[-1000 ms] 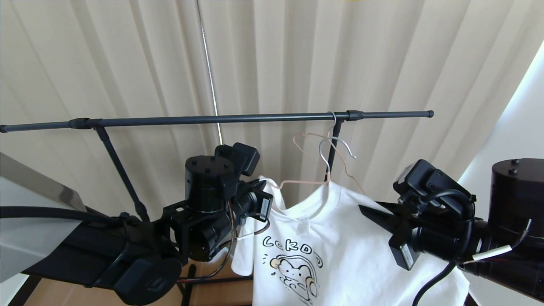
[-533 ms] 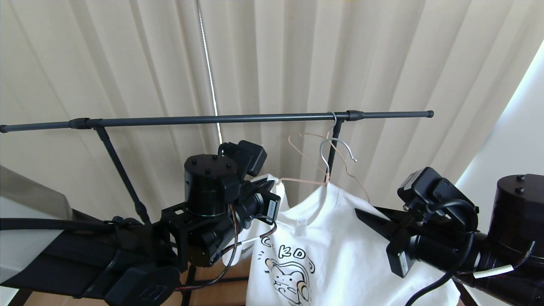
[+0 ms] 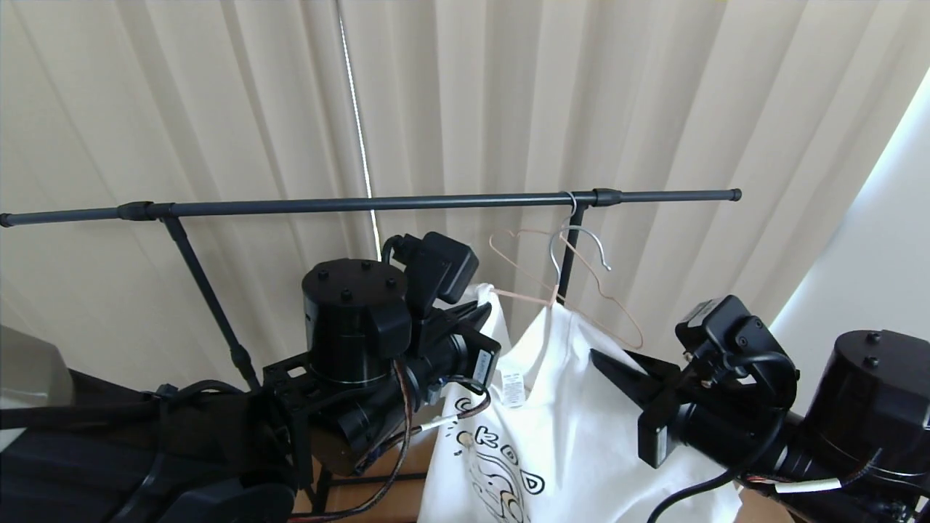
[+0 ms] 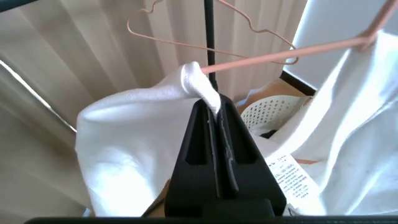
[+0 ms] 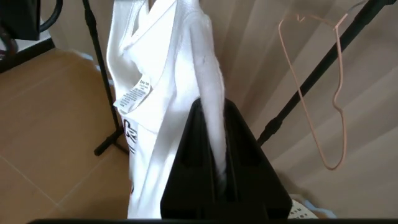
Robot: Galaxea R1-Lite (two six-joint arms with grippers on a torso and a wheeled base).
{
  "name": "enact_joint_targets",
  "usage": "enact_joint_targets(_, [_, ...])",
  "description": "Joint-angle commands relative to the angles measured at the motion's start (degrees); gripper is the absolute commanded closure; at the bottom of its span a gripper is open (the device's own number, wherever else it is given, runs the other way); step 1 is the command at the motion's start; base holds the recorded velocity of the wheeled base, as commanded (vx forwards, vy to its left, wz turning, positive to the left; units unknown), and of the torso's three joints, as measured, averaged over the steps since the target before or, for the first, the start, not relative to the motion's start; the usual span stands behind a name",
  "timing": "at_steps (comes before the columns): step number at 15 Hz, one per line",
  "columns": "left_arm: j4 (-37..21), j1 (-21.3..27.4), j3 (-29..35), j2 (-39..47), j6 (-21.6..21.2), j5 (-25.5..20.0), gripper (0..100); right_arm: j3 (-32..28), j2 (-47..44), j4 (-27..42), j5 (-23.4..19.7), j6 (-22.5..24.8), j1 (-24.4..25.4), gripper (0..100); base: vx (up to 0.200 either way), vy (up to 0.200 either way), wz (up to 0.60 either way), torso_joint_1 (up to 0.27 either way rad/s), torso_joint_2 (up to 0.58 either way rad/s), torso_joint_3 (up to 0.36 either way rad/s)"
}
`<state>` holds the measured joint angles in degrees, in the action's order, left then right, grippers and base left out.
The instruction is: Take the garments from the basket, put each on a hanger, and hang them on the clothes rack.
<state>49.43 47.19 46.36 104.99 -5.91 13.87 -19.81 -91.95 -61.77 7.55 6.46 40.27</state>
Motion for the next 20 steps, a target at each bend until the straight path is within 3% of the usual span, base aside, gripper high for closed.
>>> enact_joint_targets(1, [0.0, 1.9, 0.7, -1.5, -0.1, 0.0, 100, 1.4, -6.7, -5.0, 3.2, -0.2, 0.1, 100, 0.000, 0.000, 0.00, 0.000, 0.00, 0.000])
enact_joint_targets(3, [0.0, 4.0, 0.8, -2.2, -0.8, 0.0, 100, 1.8, -8.4, -9.2, 4.1, -0.1, 0.1, 100, 0.000, 0.000, 0.00, 0.000, 0.00, 0.000])
enact_joint_targets(6, [-0.1, 6.3, 0.8, -3.1, -1.6, 0.1, 100, 1.6, -8.9, -9.8, 4.1, -0.3, 0.3, 100, 0.000, 0.000, 0.00, 0.000, 0.00, 0.000])
enact_joint_targets(20, [0.0, 6.2, -2.4, -2.8, -1.1, 0.5, 100, -0.1, -3.3, -12.2, 4.2, -3.4, 0.0, 100, 0.000, 0.000, 0.00, 0.000, 0.00, 0.000])
